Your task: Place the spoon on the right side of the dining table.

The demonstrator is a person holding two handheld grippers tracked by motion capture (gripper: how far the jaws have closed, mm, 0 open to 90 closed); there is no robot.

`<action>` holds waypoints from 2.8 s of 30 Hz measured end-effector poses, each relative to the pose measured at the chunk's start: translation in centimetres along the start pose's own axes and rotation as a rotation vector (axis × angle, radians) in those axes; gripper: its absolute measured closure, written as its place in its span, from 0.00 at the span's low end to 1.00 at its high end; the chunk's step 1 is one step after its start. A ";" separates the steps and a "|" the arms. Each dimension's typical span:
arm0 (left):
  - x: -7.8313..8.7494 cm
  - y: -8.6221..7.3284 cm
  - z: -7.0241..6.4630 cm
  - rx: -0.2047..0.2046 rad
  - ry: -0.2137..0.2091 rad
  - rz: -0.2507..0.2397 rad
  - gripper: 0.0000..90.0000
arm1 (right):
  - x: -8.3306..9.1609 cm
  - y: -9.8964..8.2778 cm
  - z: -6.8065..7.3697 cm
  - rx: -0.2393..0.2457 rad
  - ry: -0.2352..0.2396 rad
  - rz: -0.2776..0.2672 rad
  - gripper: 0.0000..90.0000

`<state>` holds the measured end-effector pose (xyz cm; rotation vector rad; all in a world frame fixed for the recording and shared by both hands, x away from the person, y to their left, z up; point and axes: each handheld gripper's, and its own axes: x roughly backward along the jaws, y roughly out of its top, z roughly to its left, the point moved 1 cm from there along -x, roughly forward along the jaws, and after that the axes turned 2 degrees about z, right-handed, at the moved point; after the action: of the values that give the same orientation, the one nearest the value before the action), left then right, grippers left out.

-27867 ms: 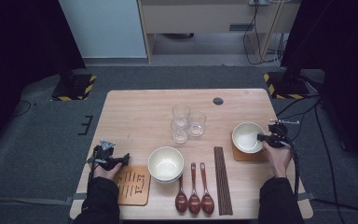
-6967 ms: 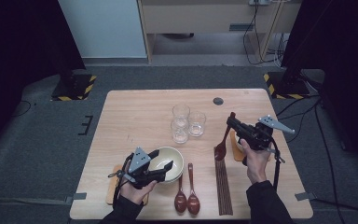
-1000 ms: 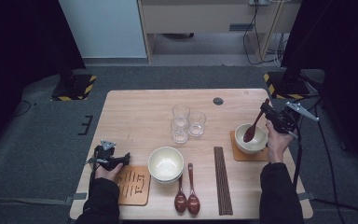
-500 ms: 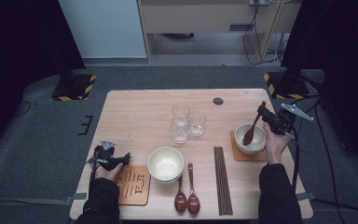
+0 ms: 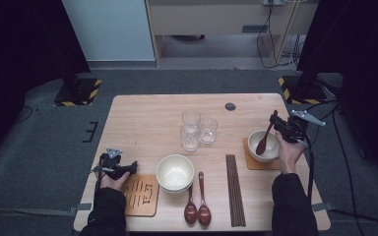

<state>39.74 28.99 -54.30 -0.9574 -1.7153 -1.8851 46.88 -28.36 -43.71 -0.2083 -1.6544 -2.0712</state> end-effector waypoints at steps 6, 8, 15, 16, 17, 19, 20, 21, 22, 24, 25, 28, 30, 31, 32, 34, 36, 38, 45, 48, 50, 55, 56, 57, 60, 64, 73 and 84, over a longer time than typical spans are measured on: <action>0.0 0.0 0.0 0.000 0.000 0.000 0.10 | 0.1 0.0 0.0 0.019 -0.009 0.021 0.90; 0.0 0.0 0.0 0.000 0.000 0.000 0.10 | 0.1 -0.1 -0.1 0.033 -0.020 0.028 0.87; 0.0 0.0 0.0 0.000 0.000 0.000 0.10 | 0.4 -0.2 0.1 0.107 -0.065 0.055 0.73; 0.0 0.0 0.0 0.000 0.000 0.000 0.10 | 0.4 -0.2 0.1 0.109 -0.066 0.054 0.71; 0.0 0.0 0.0 0.000 0.001 0.000 0.10 | 0.5 -0.2 0.2 0.115 -0.067 0.057 0.69; 0.0 0.0 0.0 0.000 0.002 0.001 0.10 | 0.4 -0.2 0.2 0.121 -0.074 0.063 0.67; 0.0 0.0 0.0 0.000 0.002 0.001 0.10 | 0.4 -0.3 0.2 0.132 -0.079 0.066 0.66; 0.0 0.0 0.0 0.000 0.002 0.001 0.10 | 0.4 -0.4 0.3 0.140 -0.089 0.071 0.65; 0.0 0.0 0.0 0.000 0.002 0.001 0.10 | 0.3 -0.4 0.4 0.148 -0.093 0.078 0.63; 0.0 0.0 0.0 0.000 0.002 0.001 0.10 | 0.3 -0.5 0.5 0.159 -0.096 0.082 0.60; 0.0 0.0 0.0 0.000 0.002 0.001 0.10 | 0.2 -0.6 0.5 0.162 -0.098 0.081 0.59; 0.0 0.0 0.0 0.000 0.001 0.001 0.10 | 0.2 -0.8 0.3 0.163 -0.105 0.095 0.56; 0.0 0.0 0.0 0.001 0.002 0.001 0.10 | 0.2 -0.9 0.0 0.152 -0.112 0.101 0.54; 0.0 0.0 0.0 0.001 0.002 0.000 0.10 | 0.2 -1.0 -0.2 0.149 -0.113 0.106 0.53; 0.0 0.0 0.0 0.001 0.002 0.001 0.10 | 0.1 -1.1 -0.3 0.147 -0.116 0.111 0.52; 0.0 0.0 0.0 0.001 0.003 0.001 0.09 | 0.1 -1.2 -0.5 0.150 -0.118 0.114 0.49; 0.0 0.0 0.0 0.001 0.004 0.002 0.09 | 0.1 -1.4 -0.7 0.148 -0.119 0.118 0.48; 0.0 0.0 0.0 0.001 0.004 0.002 0.09 | 0.1 -1.5 -0.9 0.150 -0.121 0.121 0.46; 0.0 0.0 0.0 0.001 0.004 0.002 0.09 | 0.3 -1.9 -1.6 0.139 -0.127 0.139 0.40; 0.0 0.0 0.0 0.001 0.004 0.002 0.09 | 0.4 -2.2 -1.8 0.134 -0.132 0.143 0.38; 0.0 0.0 0.0 0.001 0.004 0.002 0.09 | 0.5 -2.3 -2.0 0.132 -0.136 0.145 0.37; 0.0 0.0 0.0 0.001 0.007 0.003 0.09 | 0.8 -2.7 -2.3 0.136 -0.142 0.157 0.34; 0.0 0.0 0.0 0.002 0.006 0.004 0.09 | 0.9 -2.8 -2.4 0.129 -0.138 0.160 0.34; 0.0 0.0 0.0 0.002 0.006 0.004 0.09 | 0.9 -2.8 -2.5 0.129 -0.138 0.161 0.33; 0.0 0.0 0.0 0.002 0.006 0.004 0.09 | 1.0 -3.1 -2.7 0.127 -0.139 0.167 0.32; 0.0 0.0 0.0 0.002 0.008 0.006 0.08 | 1.2 -3.4 -3.0 0.118 -0.134 0.174 0.31; 0.0 0.0 0.0 0.003 0.008 0.006 0.08 | 1.5 -3.8 -3.4 0.106 -0.124 0.182 0.29; 0.0 0.0 0.0 0.001 0.007 0.009 0.07 | 2.1 -4.4 -3.8 0.056 -0.100 0.203 0.27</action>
<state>39.76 29.01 -54.31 -0.9551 -1.7051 -1.8799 43.70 -31.83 -47.70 -0.4482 -1.6717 -1.8885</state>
